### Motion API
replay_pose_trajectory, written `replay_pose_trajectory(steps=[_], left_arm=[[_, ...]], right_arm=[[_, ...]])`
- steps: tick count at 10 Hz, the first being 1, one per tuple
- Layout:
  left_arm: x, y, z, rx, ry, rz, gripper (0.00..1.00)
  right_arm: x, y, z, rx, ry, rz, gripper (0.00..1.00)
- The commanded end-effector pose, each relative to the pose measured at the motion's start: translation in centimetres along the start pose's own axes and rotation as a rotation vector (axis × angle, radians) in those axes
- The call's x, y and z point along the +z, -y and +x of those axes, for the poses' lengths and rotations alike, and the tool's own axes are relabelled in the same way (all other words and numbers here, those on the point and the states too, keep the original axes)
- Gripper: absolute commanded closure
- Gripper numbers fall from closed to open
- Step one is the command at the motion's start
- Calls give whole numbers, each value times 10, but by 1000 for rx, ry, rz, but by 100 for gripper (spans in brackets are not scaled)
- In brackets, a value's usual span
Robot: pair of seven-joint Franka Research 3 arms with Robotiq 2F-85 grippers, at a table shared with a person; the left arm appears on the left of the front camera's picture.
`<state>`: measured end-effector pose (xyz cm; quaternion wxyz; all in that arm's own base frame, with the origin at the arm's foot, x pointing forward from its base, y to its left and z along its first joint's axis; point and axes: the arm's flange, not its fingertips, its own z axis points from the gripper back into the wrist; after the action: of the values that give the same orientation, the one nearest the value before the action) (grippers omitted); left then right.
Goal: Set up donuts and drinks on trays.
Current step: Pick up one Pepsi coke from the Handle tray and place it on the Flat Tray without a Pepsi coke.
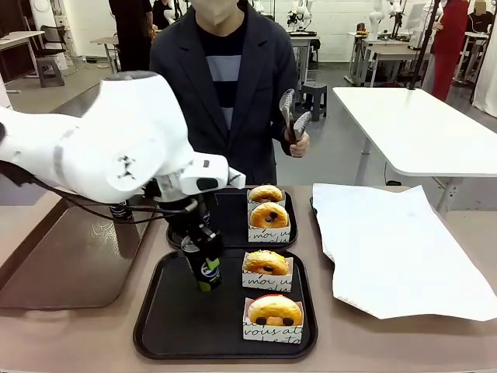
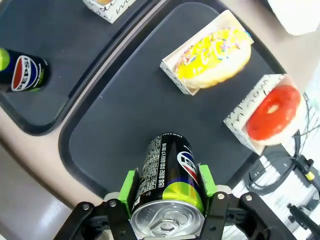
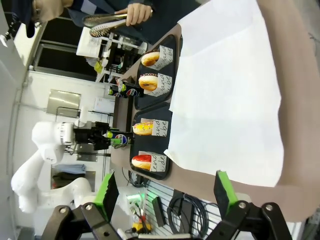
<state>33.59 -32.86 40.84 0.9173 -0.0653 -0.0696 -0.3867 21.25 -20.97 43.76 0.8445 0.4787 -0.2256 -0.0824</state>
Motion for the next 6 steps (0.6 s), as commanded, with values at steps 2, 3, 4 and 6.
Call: replay_pose_trajectory(steps=[2,3,4,6], left_arm=[[-16,-5,19,33,-35,76,41],[-21,-8,23,35,-45,83,41],[-28,-8,23,43,-48,90,41],[-40,-3,18,39,-47,120,41]], right_arm=[[-1,0,0,10,3,11,0],[-1,0,0,10,3,11,0],[-1,0,0,10,3,11,0],[-1,0,0,10,3,11,0]])
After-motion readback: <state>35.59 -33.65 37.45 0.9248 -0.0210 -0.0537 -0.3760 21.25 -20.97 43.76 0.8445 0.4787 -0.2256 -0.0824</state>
